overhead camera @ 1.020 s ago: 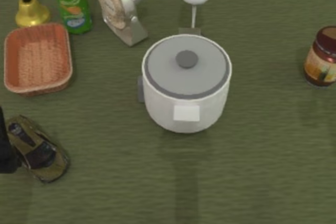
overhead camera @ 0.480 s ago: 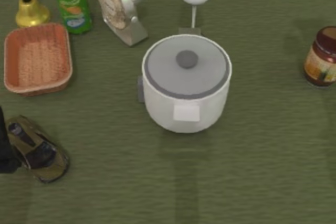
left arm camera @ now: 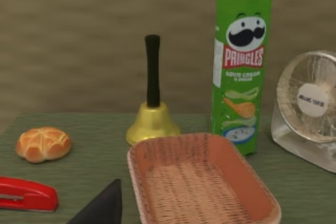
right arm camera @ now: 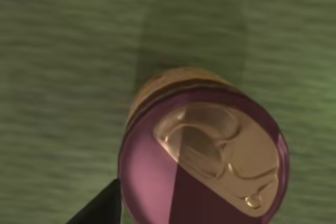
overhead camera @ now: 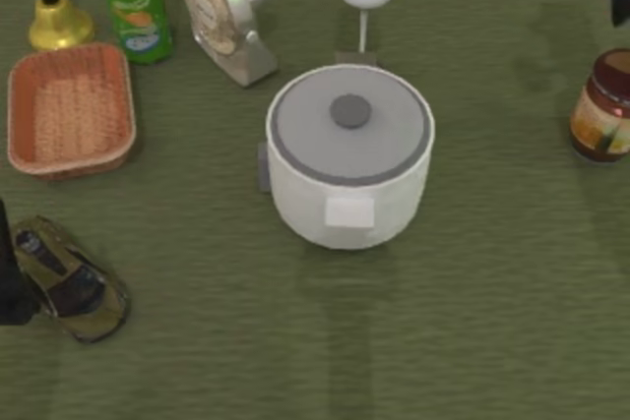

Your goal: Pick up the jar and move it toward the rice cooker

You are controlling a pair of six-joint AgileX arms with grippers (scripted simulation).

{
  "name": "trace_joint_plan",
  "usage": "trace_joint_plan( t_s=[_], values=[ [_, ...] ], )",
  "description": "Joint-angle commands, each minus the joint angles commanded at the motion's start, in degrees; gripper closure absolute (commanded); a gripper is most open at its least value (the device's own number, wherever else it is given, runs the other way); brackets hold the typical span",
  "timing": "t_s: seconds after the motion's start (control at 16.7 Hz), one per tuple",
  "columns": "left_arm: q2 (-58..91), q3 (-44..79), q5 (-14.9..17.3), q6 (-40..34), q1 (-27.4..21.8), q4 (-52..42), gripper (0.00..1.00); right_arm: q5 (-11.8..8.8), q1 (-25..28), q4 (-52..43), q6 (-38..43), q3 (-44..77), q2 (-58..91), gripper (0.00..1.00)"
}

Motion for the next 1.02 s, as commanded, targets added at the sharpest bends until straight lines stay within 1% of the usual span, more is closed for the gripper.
trace_joint_plan(
  t_s=[0.24, 0.6, 0.78, 1.02],
  values=[
    [0.00, 0.00, 0.00, 0.00, 0.00, 0.00, 0.00, -0.49, 1.07, -6.88, -1.54, 5.71, 9.78, 0.00],
    [0.00, 0.00, 0.00, 0.00, 0.00, 0.00, 0.00, -0.53, 0.90, -7.71, -1.69, 6.17, 11.11, 0.00],
    [0.00, 0.00, 0.00, 0.00, 0.00, 0.00, 0.00, -0.58, 1.14, -5.50, -1.86, 3.82, 10.45, 0.00],
    [0.00, 0.00, 0.00, 0.00, 0.00, 0.00, 0.00, -0.60, 1.24, 1.95, -1.76, -6.07, 8.74, 0.00]
  ],
)
